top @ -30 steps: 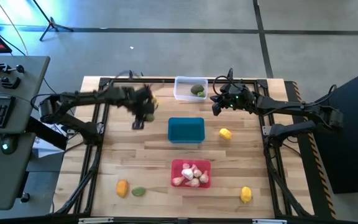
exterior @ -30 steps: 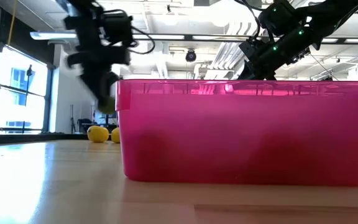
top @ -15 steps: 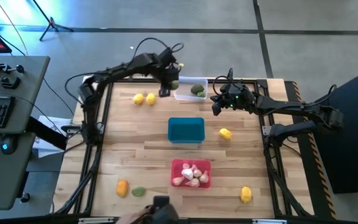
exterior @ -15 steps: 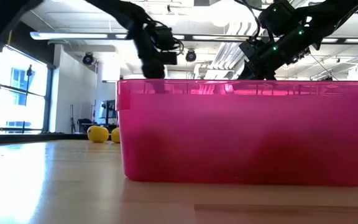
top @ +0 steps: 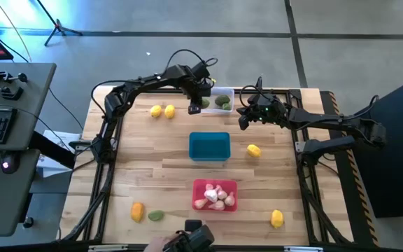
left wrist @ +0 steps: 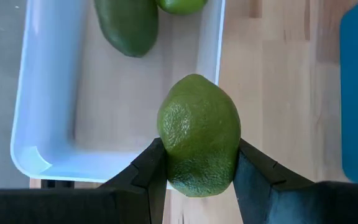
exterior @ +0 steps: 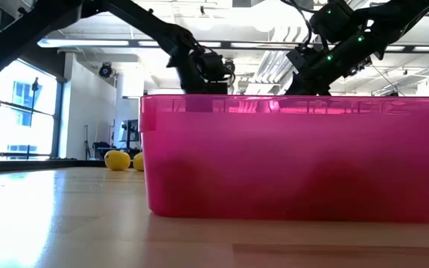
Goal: Sort produce into baskets
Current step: Put the top green lime into the transparent bin
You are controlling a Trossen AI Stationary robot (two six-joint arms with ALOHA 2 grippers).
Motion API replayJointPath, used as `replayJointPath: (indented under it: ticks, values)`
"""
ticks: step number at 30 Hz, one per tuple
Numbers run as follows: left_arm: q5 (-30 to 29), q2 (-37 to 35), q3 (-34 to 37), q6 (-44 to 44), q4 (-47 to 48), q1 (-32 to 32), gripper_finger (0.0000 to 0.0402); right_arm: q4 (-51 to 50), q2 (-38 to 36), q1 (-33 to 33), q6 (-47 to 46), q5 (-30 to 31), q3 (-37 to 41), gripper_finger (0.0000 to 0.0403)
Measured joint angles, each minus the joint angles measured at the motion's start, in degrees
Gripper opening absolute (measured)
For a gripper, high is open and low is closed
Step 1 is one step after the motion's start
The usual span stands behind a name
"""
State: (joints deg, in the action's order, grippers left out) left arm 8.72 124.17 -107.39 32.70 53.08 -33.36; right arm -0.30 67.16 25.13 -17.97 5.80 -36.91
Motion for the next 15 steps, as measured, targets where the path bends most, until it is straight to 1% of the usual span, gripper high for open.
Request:
replayJointPath:
  ticks: [7,15]
  values:
    - [-0.28,0.82,0.04,-1.95,-3.92,0.41,0.0121,-0.31,0.00,-0.01,-0.13,0.02,0.00,0.0000]
    - [-0.31,1.70,0.02,-2.45,-4.28,0.49,0.0121,-0.42,0.00,0.00,-0.17,0.04,0.00,0.0000]
